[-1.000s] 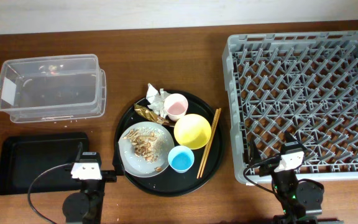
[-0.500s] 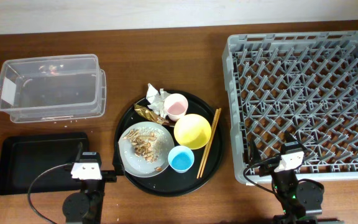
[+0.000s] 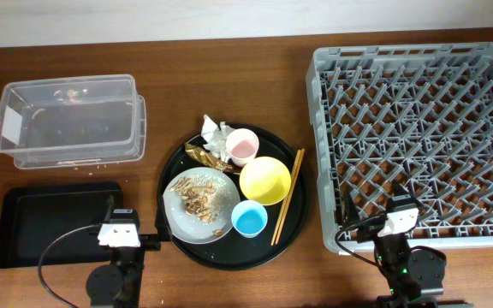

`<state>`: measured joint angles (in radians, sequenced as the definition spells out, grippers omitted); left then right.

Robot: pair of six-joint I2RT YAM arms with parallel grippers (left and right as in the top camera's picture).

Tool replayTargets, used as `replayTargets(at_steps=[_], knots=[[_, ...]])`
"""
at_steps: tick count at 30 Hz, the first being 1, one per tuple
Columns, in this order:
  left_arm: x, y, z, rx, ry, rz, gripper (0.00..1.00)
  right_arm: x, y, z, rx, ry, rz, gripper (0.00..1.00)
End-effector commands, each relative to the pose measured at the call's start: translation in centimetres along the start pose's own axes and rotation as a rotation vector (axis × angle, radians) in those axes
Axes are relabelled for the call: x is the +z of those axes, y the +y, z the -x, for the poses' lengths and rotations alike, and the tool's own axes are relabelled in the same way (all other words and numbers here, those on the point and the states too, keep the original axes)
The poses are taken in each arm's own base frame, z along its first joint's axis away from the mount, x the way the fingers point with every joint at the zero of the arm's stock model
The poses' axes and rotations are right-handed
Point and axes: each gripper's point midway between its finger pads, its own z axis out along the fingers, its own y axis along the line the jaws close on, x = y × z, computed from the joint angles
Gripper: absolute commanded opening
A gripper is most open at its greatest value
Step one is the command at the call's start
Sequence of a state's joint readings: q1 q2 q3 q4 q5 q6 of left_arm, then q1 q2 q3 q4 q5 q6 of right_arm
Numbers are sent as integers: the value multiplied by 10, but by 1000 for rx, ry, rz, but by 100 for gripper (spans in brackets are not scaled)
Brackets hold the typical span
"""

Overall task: Sort waste into correct bins and load items into the dishwasher rack
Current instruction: 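Move the left gripper from rest toward the round black tray, then grasp the gold wrapper on the tray with the left gripper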

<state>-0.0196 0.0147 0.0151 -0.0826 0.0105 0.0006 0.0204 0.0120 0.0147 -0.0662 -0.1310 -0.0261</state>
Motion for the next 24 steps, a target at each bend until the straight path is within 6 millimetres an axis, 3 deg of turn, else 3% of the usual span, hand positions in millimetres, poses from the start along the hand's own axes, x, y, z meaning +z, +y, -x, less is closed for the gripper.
replayTargets(at_steps=[1,10,11,12,13,14,15,17,19,24], knots=[[0,0,-2,16,0,3,99,0,1,-3,0,3,1,99],[0,0,2,15,-13,2,99,0,1,-3,0,3,1,99],[0,-6,5,-2,-27,-34,99,0,1,-3,0,3,1,99],[-2,-28,5,-53,-23,-161,99,0,1,-3,0,3,1,99],[-12,-63,6,-105,-9,-372,99,0,1,-3,0,3,1,99],[-38,-107,7,-152,20,-674,99,0,1,-3,0,3,1,99],[-53,-124,8,-142,22,-802,99,0,1,-3,0,3,1,99],[-65,-135,14,-121,-2,-900,99,0,1,-3,0,3,1,99],[-68,-135,35,-70,-109,-906,99,0,1,-3,0,3,1,99],[-79,-135,70,-147,-213,-936,99,0,1,-3,0,3,1,99]])
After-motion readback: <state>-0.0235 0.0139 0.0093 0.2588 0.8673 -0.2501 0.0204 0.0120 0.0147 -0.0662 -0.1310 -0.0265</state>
